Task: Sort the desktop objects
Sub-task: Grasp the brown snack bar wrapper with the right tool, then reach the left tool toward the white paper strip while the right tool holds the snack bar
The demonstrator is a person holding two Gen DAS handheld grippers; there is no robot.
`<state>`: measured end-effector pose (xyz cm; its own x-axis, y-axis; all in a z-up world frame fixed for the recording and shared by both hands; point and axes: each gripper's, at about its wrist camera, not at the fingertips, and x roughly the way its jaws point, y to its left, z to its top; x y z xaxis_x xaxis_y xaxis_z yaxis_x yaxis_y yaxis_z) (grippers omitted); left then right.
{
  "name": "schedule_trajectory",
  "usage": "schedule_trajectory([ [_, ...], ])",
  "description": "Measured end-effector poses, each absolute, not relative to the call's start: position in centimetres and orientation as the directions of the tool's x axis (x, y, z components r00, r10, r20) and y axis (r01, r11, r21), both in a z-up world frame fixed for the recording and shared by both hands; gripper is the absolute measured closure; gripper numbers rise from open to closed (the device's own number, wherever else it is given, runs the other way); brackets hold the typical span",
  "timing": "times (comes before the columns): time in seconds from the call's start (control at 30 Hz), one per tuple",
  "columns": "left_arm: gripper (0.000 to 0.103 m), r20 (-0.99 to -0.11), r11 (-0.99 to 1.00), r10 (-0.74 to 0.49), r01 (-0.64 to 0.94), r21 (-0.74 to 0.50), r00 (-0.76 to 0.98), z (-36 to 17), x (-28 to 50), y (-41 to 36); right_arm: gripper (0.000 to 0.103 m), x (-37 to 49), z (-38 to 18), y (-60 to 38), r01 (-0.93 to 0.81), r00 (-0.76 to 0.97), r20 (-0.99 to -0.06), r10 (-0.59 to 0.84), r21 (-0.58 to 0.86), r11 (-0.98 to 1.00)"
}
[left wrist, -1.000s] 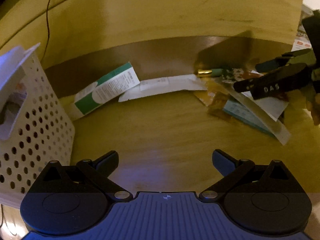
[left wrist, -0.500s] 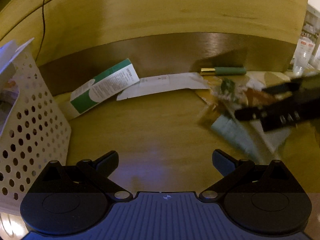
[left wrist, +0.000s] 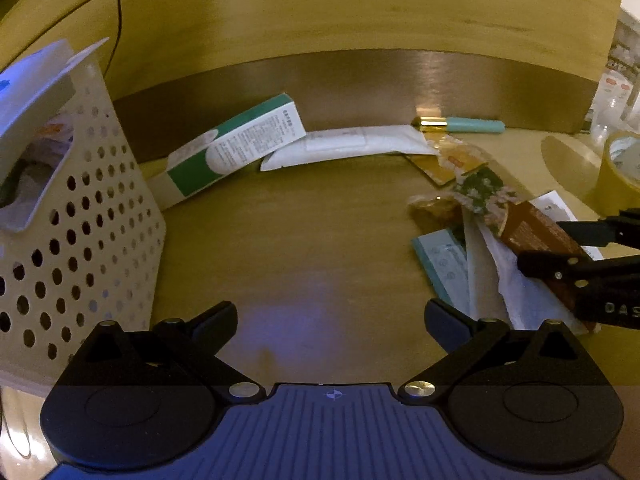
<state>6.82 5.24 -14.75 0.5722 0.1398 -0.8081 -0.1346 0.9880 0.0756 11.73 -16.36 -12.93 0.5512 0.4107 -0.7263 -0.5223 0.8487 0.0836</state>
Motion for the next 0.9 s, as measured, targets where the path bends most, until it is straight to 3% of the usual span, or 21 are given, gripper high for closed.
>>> schedule_trajectory([
  [0.17,0.0,-0.801,0.993,0.106,-0.101,0.058,0.589,-14.3,6.9,3.8,0.059,11.2,-12.6,-16.8,-0.488,0.566,-0.713,0.414,0.115,0.865],
  [0.67,0.0,-0.774,0.989,-0.101,0.148,-0.01,0.625,-14.3,9.4,-5.5,0.059,11.1,-10.9,-24.1,-0.293,0.602,-0.641,0.476,0.377,0.878],
  [0.83,0.0,-0.778,0.98,-0.115,0.199,0.013,0.618,-14.2,9.1,-7.5,0.059,10.9,-10.8,-25.2,-0.252,0.632,-0.634,0.446,0.376,0.892],
  [0.9,0.0,-0.785,0.979,-0.1,0.2,0.031,0.611,-14.3,8.1,-7.0,0.059,11.1,-10.9,-26.2,-0.229,0.617,-0.613,0.493,0.46,0.858],
])
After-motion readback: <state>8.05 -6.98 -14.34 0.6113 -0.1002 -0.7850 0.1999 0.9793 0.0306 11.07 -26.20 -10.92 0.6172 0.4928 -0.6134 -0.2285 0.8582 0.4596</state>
